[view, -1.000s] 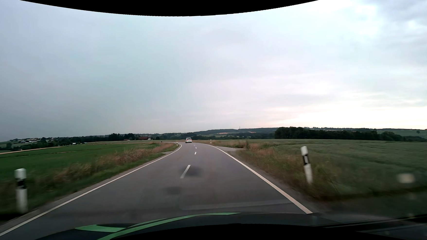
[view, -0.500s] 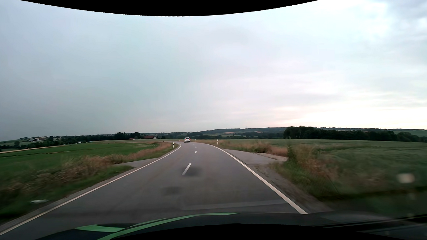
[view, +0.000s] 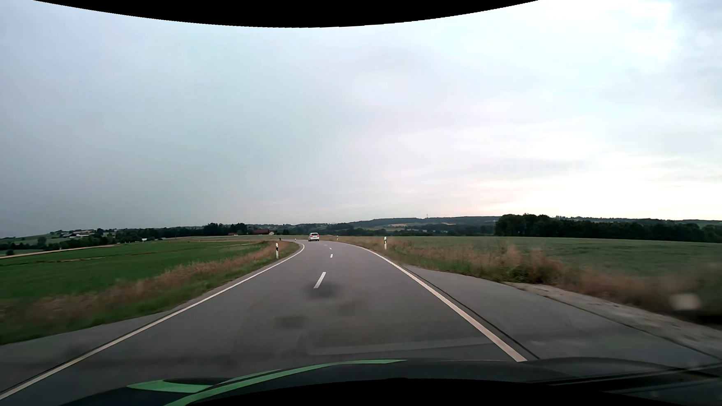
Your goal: Follow the waypoints while adhering to traffic rules and regulations
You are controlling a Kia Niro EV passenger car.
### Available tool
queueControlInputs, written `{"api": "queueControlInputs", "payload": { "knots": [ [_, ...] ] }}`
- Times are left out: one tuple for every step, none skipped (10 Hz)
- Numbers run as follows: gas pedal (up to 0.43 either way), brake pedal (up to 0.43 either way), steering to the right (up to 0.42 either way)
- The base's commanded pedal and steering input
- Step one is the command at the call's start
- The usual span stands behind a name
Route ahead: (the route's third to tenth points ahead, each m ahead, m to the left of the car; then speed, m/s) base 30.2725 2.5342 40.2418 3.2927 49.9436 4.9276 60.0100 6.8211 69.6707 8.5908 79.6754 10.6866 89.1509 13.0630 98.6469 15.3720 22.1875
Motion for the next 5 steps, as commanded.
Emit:
{"api": "queueControlInputs", "payload": {
  "knots": [
    [0.000, 0.000, -0.016],
    [0.000, 0.000, -0.016],
    [0.000, 0.000, -0.016],
    [0.000, 0.000, -0.016],
    [0.020, 0.000, -0.016]
  ]
}}
